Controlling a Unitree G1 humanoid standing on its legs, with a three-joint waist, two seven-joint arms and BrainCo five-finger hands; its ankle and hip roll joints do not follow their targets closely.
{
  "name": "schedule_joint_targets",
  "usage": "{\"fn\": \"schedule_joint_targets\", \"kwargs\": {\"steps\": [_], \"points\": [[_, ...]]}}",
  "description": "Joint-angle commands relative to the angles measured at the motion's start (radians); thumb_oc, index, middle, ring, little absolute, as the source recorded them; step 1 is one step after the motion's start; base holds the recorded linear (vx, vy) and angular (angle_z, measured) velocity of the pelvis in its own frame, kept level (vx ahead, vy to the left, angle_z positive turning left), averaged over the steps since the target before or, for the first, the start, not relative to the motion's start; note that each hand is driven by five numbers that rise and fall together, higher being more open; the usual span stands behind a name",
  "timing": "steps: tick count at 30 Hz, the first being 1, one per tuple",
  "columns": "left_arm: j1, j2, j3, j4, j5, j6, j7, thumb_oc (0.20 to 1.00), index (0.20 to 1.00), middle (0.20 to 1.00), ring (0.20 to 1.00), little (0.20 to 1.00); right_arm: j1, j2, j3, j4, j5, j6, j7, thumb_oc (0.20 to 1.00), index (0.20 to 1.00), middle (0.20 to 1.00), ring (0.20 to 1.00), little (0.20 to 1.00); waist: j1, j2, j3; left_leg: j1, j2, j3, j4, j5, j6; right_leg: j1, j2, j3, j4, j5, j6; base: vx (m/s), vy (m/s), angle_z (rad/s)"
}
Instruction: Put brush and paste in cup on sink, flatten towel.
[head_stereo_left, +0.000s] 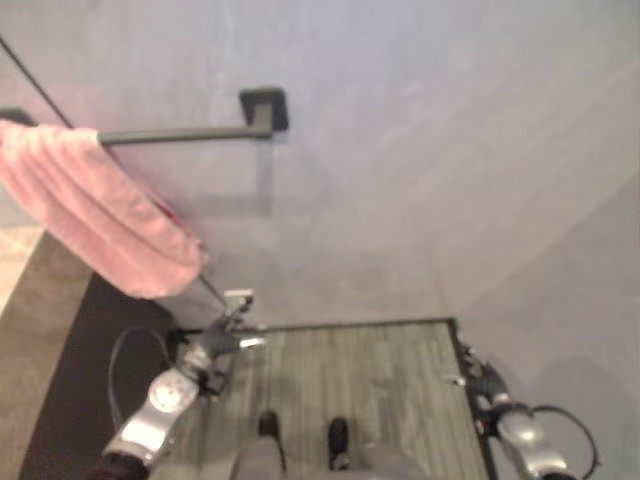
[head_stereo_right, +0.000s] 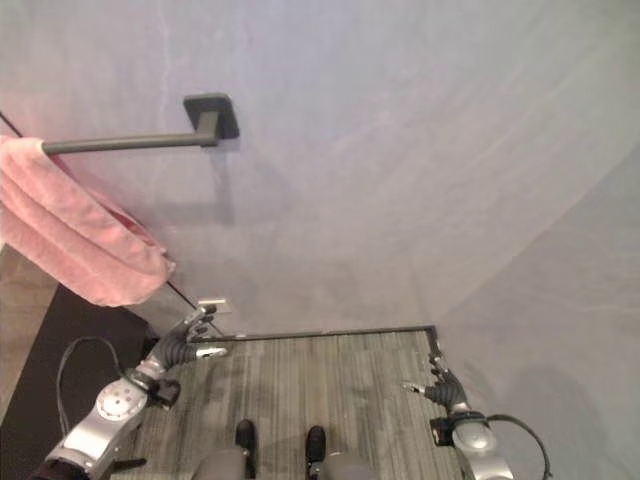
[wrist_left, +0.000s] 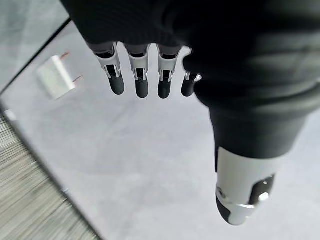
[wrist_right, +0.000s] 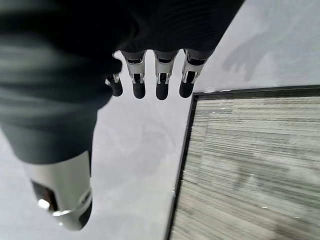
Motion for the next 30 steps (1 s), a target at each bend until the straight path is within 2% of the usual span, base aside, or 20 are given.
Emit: {"fn": "schedule_joint_targets", "kwargs": {"steps": [1, 3, 4, 9, 10, 11, 12, 13, 14, 15, 16, 17, 19, 20, 21, 26, 30], "points": [[0.032, 0.045, 0.048, -0.090, -0.048, -0.057, -0.017, 1.000, 1.000, 1.000, 1.000, 1.000, 0.010, -0.042, -0.046, -0.028, 0.045, -0.038, -0.011, 1.000, 1.000, 1.000, 1.000, 1.000, -0.001, 0.032, -0.068, -0.004, -0.044, 0.033, 0.115, -0.077, 0.041, 0.018, -0.071, 0.122, 0.104, -0.156, 0.096, 0.23, 0.483, -0.28], [0.047, 0.078, 0.071, -0.130, -0.056, -0.064, -0.022, 1.000, 1.000, 1.000, 1.000, 1.000, 0.008, -0.036, -0.058, -0.037, 0.046, -0.038, -0.011, 1.000, 1.000, 1.000, 1.000, 1.000, 0.006, 0.046, -0.062, -0.017, -0.067, 0.052, 0.204, -0.146, 0.058, 0.042, -0.102, 0.146, 0.092, -0.145, 0.119, 0.27, 0.685, -0.23], [0.075, 0.117, 0.099, -0.165, -0.069, -0.071, -0.031, 1.000, 1.000, 1.000, 1.000, 1.000, 0.009, -0.030, -0.069, -0.040, 0.044, -0.035, 0.000, 1.000, 1.000, 1.000, 1.000, 1.000, 0.010, 0.060, -0.060, -0.025, -0.084, 0.088, 0.259, -0.195, 0.080, 0.052, -0.135, 0.162, 0.086, -0.130, 0.146, 0.23, 0.707, -0.22], [0.101, 0.194, 0.158, -0.219, -0.082, -0.087, -0.026, 1.000, 1.000, 1.000, 1.000, 1.000, 0.016, -0.021, -0.084, -0.083, 0.024, -0.041, 0.004, 1.000, 1.000, 1.000, 1.000, 1.000, 0.023, 0.080, -0.067, -0.049, -0.119, 0.122, 0.323, -0.257, 0.122, 0.039, -0.193, 0.181, 0.097, -0.100, 0.184, 0.12, 0.403, -0.37], [0.102, 0.194, 0.158, -0.219, -0.082, -0.086, -0.026, 1.000, 1.000, 1.000, 1.000, 1.000, 0.016, -0.021, -0.084, -0.083, 0.024, -0.041, 0.003, 1.000, 1.000, 1.000, 1.000, 1.000, 0.023, 0.080, -0.068, -0.050, -0.119, 0.122, 0.324, -0.258, 0.122, 0.039, -0.193, 0.181, 0.097, -0.100, 0.184, 0.11, 0.428, -0.28], [0.102, 0.221, 0.177, -0.243, -0.089, -0.099, -0.022, 1.000, 1.000, 1.000, 1.000, 1.000, 0.010, -0.023, -0.083, -0.118, 0.017, -0.048, -0.001, 1.000, 1.000, 1.000, 1.000, 1.000, 0.024, 0.086, -0.061, -0.063, -0.134, 0.128, 0.351, -0.277, 0.141, 0.019, -0.210, 0.187, 0.114, -0.074, 0.192, 0.10, 0.487, -0.03], [0.128, 0.258, 0.210, -0.278, -0.100, -0.108, -0.023, 1.000, 1.000, 1.000, 1.000, 1.000, 0.001, -0.024, -0.074, -0.147, 0.017, -0.055, 0.004, 1.000, 1.000, 1.000, 1.000, 1.000, 0.030, 0.088, -0.057, -0.070, -0.138, 0.146, 0.353, -0.286, 0.158, -0.010, -0.219, 0.193, 0.123, -0.009, 0.202, 0.11, 0.690, 0.01], [0.164, 0.288, 0.245, -0.312, -0.127, -0.111, -0.032, 1.000, 1.000, 1.000, 1.000, 1.000, -0.011, -0.030, -0.059, -0.187, 0.012, -0.055, 0.014, 1.000, 1.000, 1.000, 1.000, 1.000, 0.047, 0.090, -0.058, -0.069, -0.134, 0.178, 0.329, -0.283, 0.171, -0.040, -0.229, 0.173, 0.114, 0.073, 0.215, 0.05, 0.507, -0.21], [0.180, 0.293, 0.260, -0.327, -0.139, -0.107, -0.032, 1.000, 1.000, 1.000, 1.000, 1.000, -0.021, -0.030, -0.045, -0.188, 0.007, -0.051, 0.017, 1.000, 1.000, 1.000, 1.000, 1.000, 0.064, 0.089, -0.058, -0.062, -0.127, 0.201, 0.309, -0.277, 0.172, -0.054, -0.232, 0.133, 0.108, 0.089, 0.217, 0.03, 0.358, -0.96], [0.206, 0.290, 0.278, -0.343, -0.151, -0.102, -0.038, 1.000, 1.000, 1.000, 1.000, 1.000, -0.043, -0.038, -0.018, -0.200, 0.000, -0.046, 0.026, 1.000, 1.000, 1.000, 1.000, 1.000, 0.073, 0.087, -0.057, -0.036, -0.121, 0.228, 0.256, -0.259, 0.166, -0.072, -0.205, 0.075, 0.125, 0.043, 0.214, 0.06, 0.195, -1.05], [0.212, 0.286, 0.274, -0.341, -0.150, -0.106, -0.044, 1.000, 1.000, 1.000, 1.000, 1.000, -0.051, -0.046, 0.005, -0.205, 0.004, -0.051, 0.038, 1.000, 1.000, 1.000, 1.000, 1.000, 0.071, 0.073, -0.063, 0.009, -0.130, 0.250, 0.172, -0.225, 0.152, -0.082, -0.148, 0.086, 0.138, -0.012, 0.214, 0.09, 0.119, -1.01], [0.202, 0.285, 0.257, -0.336, -0.148, -0.102, -0.054, 1.000, 1.000, 1.000, 1.000, 1.000, -0.046, -0.054, 0.014, -0.212, 0.012, -0.056, 0.051, 1.000, 1.000, 1.000, 1.000, 1.000, 0.064, 0.062, -0.067, 0.043, -0.140, 0.240, 0.107, -0.182, 0.138, -0.094, -0.090, 0.122, 0.160, -0.054, 0.205, 0.09, 0.013, -0.55], [0.184, 0.279, 0.234, -0.322, -0.141, -0.096, -0.060, 1.000, 1.000, 1.000, 1.000, 1.000, -0.031, -0.065, 0.021, -0.222, 0.019, -0.062, 0.061, 1.000, 1.000, 1.000, 1.000, 1.000, 0.055, 0.048, -0.065, 0.067, -0.149, 0.228, 0.068, -0.156, 0.127, -0.111, -0.025, 0.163, 0.202, -0.096, 0.187, 0.04, -0.058, -0.07], [0.182, 0.278, 0.232, -0.320, -0.141, -0.097, -0.060, 1.000, 1.000, 1.000, 1.000, 1.000, -0.030, -0.066, 0.020, -0.222, 0.019, -0.062, 0.061, 1.000, 1.000, 1.000, 1.000, 1.000, 0.056, 0.048, -0.065, 0.070, -0.149, 0.229, 0.064, -0.154, 0.126, -0.113, -0.025, 0.164, 0.207, -0.099, 0.187, 0.03, -0.091, 0.71], [0.153, 0.277, 0.211, -0.316, -0.134, -0.094, -0.060, 1.000, 1.000, 1.000, 1.000, 1.000, -0.007, -0.073, 0.016, -0.235, 0.028, -0.066, 0.065, 1.000, 1.000, 1.000, 1.000, 1.000, 0.048, 0.039, -0.065, 0.087, -0.159, 0.219, 0.036, -0.150, 0.121, -0.117, 0.009, 0.175, 0.226, -0.126, 0.170, 0.02, -0.063, 0.37], [0.104, 0.260, 0.187, -0.311, -0.121, -0.091, -0.057, 1.000, 1.000, 1.000, 1.000, 1.000, 0.013, -0.074, -0.001, -0.225, 0.031, -0.059, 0.059, 1.000, 1.000, 1.000, 1.000, 1.000, 0.039, 0.029, -0.068, 0.100, -0.162, 0.209, 0.024, -0.141, 0.112, -0.081, 0.021, 0.181, 0.177, -0.129, 0.145, 0.04, -0.126, 0.01], [0.081, 0.214, 0.185, -0.309, -0.131, -0.082, -0.055, 1.000, 1.000, 1.000, 1.000, 1.000, 0.043, -0.084, -0.041, -0.218, 0.050, -0.057, 0.057, 1.000, 1.000, 1.000, 1.000, 1.000, 0.030, 0.039, -0.075, 0.090, -0.158, 0.182, 0.076, -0.148, 0.092, -0.033, 0.022, 0.189, 0.094, -0.113, 0.121, 0.07, -0.234, 0.13]]}}
